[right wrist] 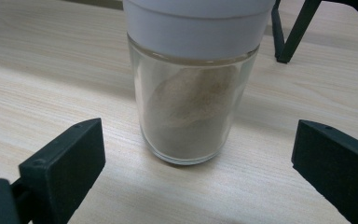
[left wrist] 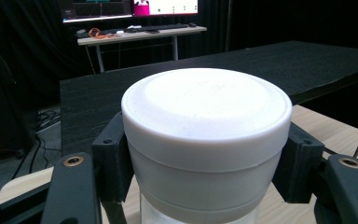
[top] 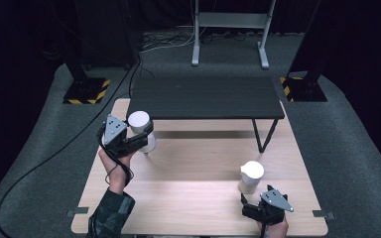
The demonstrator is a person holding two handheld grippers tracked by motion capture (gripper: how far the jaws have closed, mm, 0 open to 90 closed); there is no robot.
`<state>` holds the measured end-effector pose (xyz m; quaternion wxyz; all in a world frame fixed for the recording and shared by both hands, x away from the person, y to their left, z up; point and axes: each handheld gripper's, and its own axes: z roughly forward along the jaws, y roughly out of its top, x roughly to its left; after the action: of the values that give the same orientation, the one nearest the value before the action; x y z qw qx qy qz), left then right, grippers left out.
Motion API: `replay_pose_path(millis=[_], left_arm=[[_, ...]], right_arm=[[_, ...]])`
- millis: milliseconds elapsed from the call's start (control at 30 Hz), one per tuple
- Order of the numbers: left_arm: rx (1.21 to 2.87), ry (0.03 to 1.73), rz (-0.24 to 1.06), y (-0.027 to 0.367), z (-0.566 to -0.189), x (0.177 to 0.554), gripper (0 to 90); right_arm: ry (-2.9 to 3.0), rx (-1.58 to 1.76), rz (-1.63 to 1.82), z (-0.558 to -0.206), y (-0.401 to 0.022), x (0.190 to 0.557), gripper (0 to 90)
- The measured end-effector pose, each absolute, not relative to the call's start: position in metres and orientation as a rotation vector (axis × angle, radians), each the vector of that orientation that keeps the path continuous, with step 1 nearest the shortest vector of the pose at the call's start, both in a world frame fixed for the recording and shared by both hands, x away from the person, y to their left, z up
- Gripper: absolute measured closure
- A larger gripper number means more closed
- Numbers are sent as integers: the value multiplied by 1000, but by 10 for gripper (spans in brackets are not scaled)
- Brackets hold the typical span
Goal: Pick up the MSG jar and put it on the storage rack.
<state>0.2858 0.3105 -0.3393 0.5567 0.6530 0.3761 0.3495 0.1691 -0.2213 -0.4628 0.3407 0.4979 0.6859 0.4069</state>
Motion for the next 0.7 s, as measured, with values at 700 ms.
replay_pose_path(millis=[700], left_arm=[[1543,893,853,317,-322,294,342]], right_arm=[[1787,1293,1054,-463,-221,169,18]])
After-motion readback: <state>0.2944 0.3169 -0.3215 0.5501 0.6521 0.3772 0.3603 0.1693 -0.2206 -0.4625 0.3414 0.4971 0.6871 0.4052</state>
